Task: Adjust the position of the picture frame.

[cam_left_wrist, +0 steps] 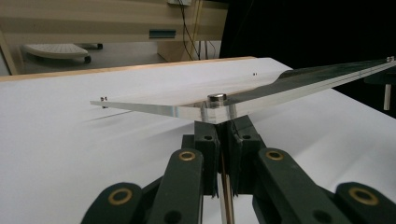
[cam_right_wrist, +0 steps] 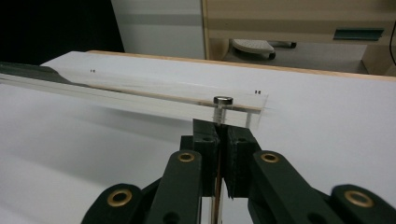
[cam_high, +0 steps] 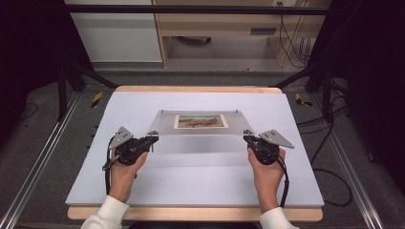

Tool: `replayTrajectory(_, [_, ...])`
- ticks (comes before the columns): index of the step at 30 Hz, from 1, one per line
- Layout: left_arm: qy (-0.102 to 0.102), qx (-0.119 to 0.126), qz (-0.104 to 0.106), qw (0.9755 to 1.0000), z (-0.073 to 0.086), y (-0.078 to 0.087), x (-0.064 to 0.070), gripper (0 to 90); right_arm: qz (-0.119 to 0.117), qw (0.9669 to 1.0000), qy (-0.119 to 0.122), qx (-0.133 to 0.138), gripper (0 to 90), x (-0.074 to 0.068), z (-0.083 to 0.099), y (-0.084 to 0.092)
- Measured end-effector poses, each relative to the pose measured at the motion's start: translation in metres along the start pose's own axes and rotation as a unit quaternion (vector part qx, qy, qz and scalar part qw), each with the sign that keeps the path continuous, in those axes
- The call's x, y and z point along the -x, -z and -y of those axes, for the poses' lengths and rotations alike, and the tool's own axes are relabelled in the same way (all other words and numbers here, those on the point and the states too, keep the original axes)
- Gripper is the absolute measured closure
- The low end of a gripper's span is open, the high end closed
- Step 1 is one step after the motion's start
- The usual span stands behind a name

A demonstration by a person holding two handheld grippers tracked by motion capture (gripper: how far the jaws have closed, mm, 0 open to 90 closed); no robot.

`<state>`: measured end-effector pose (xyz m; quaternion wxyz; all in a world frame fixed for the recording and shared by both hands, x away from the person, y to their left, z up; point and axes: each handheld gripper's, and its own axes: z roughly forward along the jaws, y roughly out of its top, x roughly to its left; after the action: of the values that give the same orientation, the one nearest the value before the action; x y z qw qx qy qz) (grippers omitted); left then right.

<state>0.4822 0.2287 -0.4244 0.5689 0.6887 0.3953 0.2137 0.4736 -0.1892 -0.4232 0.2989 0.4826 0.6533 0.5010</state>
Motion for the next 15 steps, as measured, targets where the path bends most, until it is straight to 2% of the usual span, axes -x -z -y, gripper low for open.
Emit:
replayTrajectory(11, [-0.002, -0.002, 0.005, 1.0000, 0.0031, -0.0030, -0.0027, 82.7, 0.008, 1.0000, 0.001, -0.003, 84.9, -0.0014, 0.0039, 0.0025])
replayTrajectory(15, [0.004, -0.006, 0.007, 1.0000, 0.0061, -0.0045, -0.0056, 82.7, 0.009, 0.9999, 0.001, -0.006, 84.8, -0.0028, 0.0057, 0.0026])
